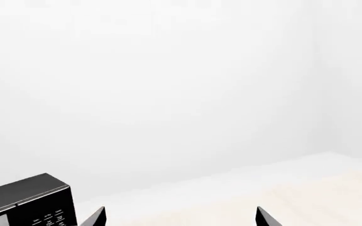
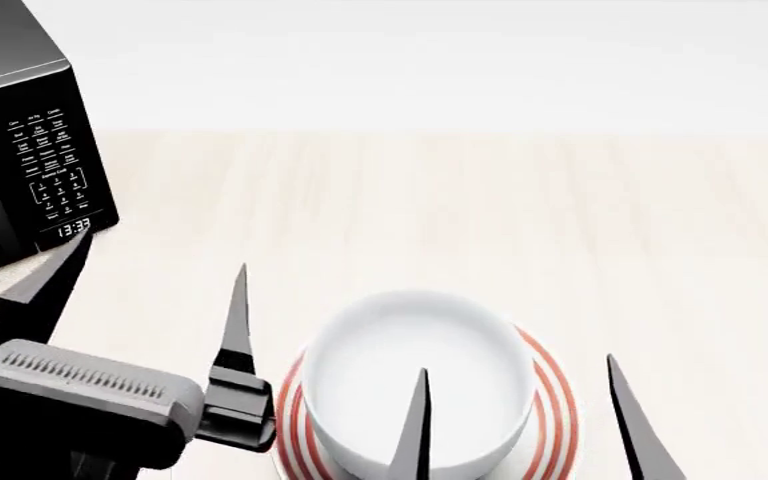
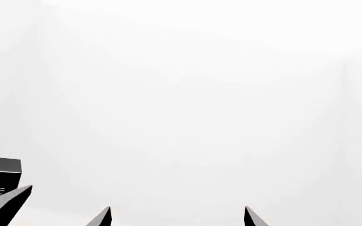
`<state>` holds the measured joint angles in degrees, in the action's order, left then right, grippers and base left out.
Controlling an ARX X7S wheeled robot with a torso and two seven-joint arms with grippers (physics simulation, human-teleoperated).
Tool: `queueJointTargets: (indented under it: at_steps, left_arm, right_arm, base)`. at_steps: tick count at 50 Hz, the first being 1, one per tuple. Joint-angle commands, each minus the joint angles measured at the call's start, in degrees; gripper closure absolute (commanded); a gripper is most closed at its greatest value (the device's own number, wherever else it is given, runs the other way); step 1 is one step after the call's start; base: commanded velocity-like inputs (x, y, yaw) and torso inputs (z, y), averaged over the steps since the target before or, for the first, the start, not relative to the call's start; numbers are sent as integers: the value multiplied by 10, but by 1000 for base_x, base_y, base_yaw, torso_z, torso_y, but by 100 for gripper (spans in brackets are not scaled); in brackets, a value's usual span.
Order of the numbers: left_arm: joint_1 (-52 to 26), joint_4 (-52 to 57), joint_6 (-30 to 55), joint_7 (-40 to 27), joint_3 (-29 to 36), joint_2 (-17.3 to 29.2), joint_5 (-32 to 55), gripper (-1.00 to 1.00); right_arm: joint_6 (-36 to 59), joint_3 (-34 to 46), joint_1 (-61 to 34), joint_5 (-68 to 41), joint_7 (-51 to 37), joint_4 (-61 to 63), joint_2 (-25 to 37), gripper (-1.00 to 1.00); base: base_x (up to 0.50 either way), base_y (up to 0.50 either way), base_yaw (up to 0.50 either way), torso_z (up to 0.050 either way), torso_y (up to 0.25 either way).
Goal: Pick up the white bowl and put it on the plate.
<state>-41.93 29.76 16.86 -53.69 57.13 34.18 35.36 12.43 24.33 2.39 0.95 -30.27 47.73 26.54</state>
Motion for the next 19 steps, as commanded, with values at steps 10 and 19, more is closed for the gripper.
queueJointTargets:
  at_steps: [10, 19]
  left_arm:
    - [96, 229, 13, -111, 7, 102, -107, -100]
    - [122, 299, 35, -154, 31, 135, -163, -100]
  right_arm:
    - [63, -24, 6, 77, 61, 122, -39, -100]
    - [-10, -137, 67, 171, 320, 123, -264, -100]
  base:
    - [0, 0, 0, 0, 0]
    - [0, 0, 0, 0, 0]
